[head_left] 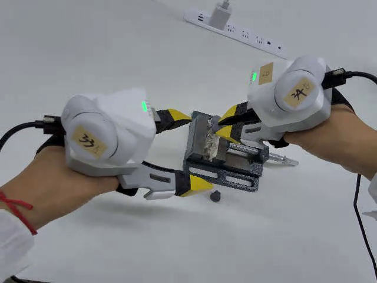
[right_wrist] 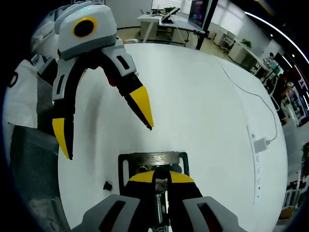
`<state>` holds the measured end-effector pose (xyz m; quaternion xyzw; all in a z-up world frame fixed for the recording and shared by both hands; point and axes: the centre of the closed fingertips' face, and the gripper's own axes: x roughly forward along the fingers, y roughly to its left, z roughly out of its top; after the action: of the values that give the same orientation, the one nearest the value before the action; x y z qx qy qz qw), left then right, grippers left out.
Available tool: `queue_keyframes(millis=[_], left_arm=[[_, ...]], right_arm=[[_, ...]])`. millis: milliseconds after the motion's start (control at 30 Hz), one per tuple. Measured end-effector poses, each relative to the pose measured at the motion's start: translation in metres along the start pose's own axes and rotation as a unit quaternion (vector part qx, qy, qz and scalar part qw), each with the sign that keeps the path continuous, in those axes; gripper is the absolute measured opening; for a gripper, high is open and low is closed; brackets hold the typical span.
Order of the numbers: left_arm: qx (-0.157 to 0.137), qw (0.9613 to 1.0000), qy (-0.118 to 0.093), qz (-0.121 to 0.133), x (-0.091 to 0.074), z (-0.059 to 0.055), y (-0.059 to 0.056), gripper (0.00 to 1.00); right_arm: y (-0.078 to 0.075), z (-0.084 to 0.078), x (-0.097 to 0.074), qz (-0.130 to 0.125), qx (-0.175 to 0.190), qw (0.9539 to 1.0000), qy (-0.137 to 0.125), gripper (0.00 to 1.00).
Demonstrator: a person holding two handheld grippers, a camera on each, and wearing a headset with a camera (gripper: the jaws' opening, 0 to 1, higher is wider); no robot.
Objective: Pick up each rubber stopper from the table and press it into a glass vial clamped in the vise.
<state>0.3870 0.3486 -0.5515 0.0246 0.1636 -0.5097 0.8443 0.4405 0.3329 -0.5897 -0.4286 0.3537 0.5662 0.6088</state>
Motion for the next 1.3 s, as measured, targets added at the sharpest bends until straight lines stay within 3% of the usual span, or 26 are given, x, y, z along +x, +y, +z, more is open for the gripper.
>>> queue_keyframes(millis=[500, 1033, 1300], left_arm=[[-0.011, 0.9999, 0.006, 0.002, -0.003, -0.009, -0.002, 0.63], [-0.014, 0.9992, 0.002, 0.038, 0.026, -0.009, 0.028, 0.40], [-0.018, 0.9990, 0.007, 0.041, 0.034, -0.011, 0.035, 0.33]], right_arm=[[0.002, 0.000, -0.001, -0.004, -0.012, 0.9999, 0.003, 0.05], [0.004, 0.002, -0.002, -0.003, -0.010, 0.9999, 0.001, 0.05], [0.005, 0.004, -0.003, -0.005, -0.009, 0.9999, -0.003, 0.05]])
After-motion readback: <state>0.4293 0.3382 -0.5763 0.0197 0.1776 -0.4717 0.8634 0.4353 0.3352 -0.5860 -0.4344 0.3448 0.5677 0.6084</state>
